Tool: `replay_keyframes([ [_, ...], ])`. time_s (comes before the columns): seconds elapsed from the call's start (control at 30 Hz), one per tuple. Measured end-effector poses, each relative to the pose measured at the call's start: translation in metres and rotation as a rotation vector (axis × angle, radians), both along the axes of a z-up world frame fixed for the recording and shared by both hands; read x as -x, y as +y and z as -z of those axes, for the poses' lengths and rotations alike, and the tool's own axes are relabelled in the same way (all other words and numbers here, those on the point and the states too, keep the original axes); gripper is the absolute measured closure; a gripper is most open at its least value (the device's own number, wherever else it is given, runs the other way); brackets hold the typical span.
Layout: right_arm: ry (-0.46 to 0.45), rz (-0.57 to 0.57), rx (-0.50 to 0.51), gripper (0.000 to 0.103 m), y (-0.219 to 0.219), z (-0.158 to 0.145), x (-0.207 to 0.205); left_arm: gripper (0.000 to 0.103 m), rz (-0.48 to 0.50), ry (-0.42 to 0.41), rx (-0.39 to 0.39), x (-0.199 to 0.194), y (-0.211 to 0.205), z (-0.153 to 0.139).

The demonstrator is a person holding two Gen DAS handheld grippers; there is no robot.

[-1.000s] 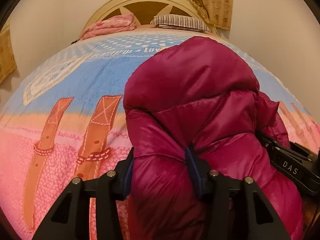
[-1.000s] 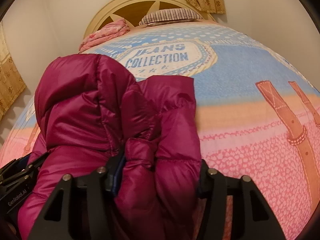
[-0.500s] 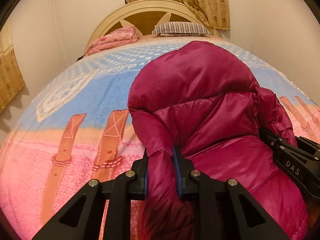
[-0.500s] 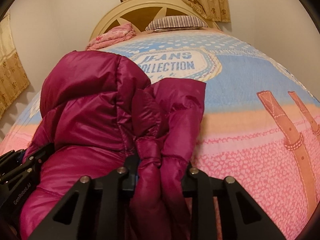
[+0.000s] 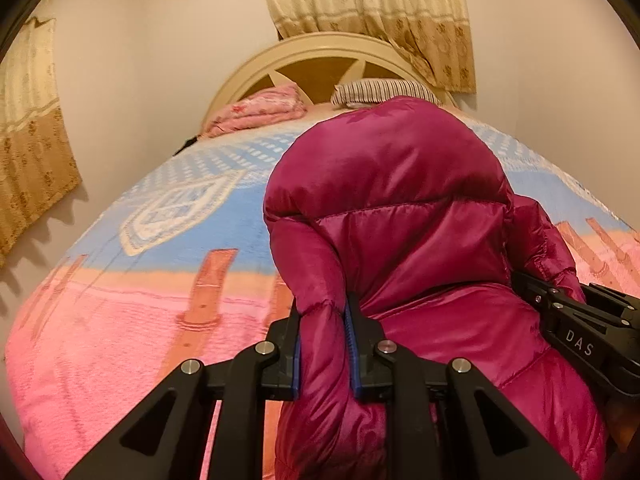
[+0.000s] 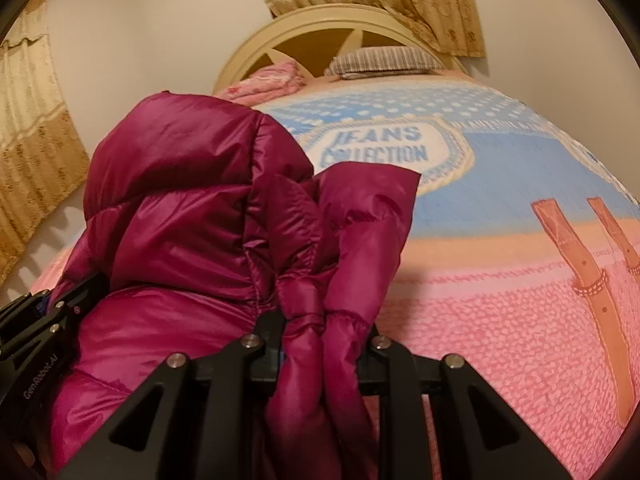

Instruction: Fold large clothes

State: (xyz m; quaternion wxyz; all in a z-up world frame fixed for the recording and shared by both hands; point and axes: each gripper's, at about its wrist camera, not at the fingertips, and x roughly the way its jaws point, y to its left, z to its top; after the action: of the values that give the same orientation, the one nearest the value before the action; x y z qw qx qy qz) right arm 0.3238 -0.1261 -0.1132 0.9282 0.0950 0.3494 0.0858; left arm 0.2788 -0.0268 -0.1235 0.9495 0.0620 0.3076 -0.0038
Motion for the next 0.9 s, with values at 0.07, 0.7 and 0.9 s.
replay_keyframes([
  [0.07,-0.016,-0.024,-0.006,0.080,0.009,-0.008,0.004,0.085,-0.015,-0.018,0.001,0.008,0.010,-0.008],
  [0.7,-0.070,-0.192,-0.015,0.080,0.083,-0.038,0.006,0.085,-0.144,-0.065,0.017,0.048,0.095,-0.033],
  [0.9,-0.072,-0.238,-0.003,0.080,0.106,-0.039,0.007,0.085,-0.181,-0.064,0.028,0.058,0.115,-0.030],
])
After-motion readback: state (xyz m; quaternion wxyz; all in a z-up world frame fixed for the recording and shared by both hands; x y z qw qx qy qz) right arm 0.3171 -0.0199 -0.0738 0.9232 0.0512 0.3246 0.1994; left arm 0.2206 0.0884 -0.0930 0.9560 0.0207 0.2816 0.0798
